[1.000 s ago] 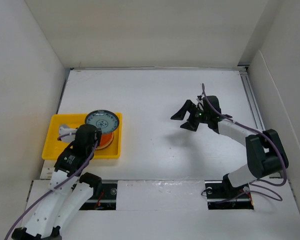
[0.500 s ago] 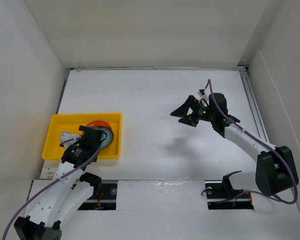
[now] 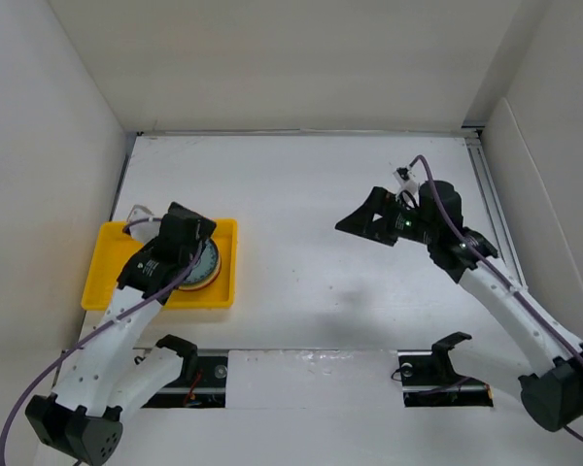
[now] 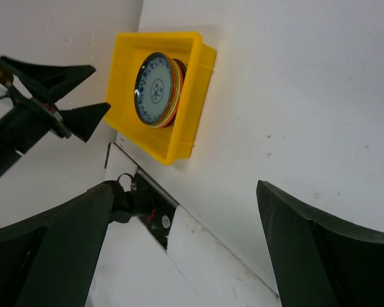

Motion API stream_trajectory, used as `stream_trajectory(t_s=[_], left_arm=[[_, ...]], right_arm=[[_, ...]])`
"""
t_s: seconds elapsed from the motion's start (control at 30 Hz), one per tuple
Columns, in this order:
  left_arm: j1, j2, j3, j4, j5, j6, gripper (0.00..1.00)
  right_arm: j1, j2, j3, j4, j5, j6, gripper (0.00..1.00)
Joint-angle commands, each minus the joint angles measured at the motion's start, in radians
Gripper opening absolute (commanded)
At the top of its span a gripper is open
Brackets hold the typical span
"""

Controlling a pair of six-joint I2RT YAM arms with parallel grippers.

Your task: Place the plates into the plastic bin on the countertop

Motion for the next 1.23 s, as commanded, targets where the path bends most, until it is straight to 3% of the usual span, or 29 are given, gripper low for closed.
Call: stream_trajectory(t_s=[0.0, 0.03, 0.13, 0.27, 0.53, 0.77, 1.2], left_arm=[[-0.012, 0.033, 0.084, 0.236, 0.206, 0.386, 1.0], [-0.036, 0.044, 0.125, 0.247, 0.233, 0.434, 1.0], [-0.076, 0.064, 0.217, 0.218, 0.314, 0.566, 1.0], [-0.076, -0.042, 0.305, 0.172, 0.353, 0.689, 1.0], [-0.076, -0.355, 0.371, -0.029, 0.287, 0.749, 1.0], [-0.076, -0.573, 0.36, -0.148, 0.264, 0.758, 1.0], [-0.076, -0.621, 0.408, -0.209, 0.215, 0.767, 1.0]], right_arm=[[0.12, -0.113, 0.17, -0.22, 0.269, -0.133, 1.0], [0.158, -0.142, 0.196, -0.256, 0.436, -0.133, 1.0], [0.296, -0.228, 0.293, -0.387, 0.673, -0.142, 1.0], [0.378, -0.268, 0.422, -0.556, 0.799, -0.162, 1.0], [0.378, -0.373, 0.595, -0.771, 0.826, -0.205, 1.0], [0.378, -0.474, 0.595, -0.85, 0.797, -0.196, 1.0], [0.378, -0.548, 0.605, -0.872, 0.824, -0.166, 1.0]])
